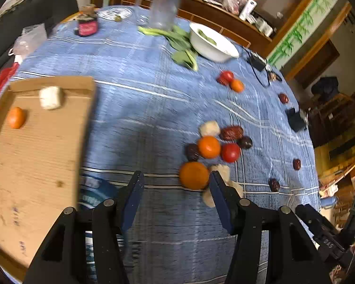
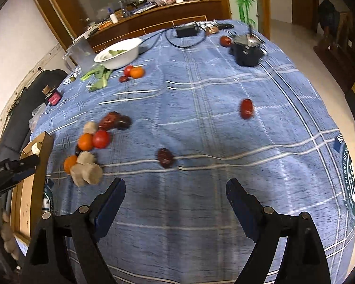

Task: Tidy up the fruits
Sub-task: 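Grasp a second orange with the left gripper while the right grasps a dark date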

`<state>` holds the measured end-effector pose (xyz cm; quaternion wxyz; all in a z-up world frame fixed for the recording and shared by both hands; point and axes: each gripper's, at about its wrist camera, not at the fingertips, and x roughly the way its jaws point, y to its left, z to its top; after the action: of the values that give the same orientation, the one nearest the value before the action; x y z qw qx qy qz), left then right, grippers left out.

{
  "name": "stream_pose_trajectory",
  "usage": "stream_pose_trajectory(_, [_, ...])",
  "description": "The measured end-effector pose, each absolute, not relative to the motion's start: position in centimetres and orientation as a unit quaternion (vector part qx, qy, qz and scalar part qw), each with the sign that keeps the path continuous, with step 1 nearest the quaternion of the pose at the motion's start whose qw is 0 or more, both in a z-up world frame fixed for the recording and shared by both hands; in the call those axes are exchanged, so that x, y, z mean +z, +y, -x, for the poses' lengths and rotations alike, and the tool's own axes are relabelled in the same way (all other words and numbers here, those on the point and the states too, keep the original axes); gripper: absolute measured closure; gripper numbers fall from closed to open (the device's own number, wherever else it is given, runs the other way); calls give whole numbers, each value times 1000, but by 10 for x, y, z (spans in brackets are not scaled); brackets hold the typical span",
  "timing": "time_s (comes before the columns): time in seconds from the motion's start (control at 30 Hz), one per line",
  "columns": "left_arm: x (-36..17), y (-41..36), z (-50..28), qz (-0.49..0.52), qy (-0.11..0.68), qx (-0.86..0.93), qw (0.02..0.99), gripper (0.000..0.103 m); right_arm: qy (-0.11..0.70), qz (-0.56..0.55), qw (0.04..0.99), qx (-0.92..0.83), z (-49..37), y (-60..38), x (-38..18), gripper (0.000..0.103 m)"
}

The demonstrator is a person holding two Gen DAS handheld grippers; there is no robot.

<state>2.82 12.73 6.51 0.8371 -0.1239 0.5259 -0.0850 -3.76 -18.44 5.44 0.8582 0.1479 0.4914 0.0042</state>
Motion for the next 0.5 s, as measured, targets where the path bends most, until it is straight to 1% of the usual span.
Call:
stream_pose_trajectory(0.23, [45,99,-31,102,527,-101,838,48,494,-137,858,22,41,-207,45,14])
stream_pose_trajectory(0.3, [42,98,-32,99,527,-107,837,56,494,-137,858,24,39,-210,44,18])
stream_pose_trajectory(0.33, [40,99,-31,96,529,-108,836,64,495,-137,858,25,37,-212,44,20])
stream_pose_trajectory(0.37, [37,100,-32,95,532,-108,834,69,496,-137,857,28,35,-213,44,23])
stream_pose_trajectory(0.5, [30,103,-31,106,535,-107,832,71,497,-132,856,61,26,-202,46,25])
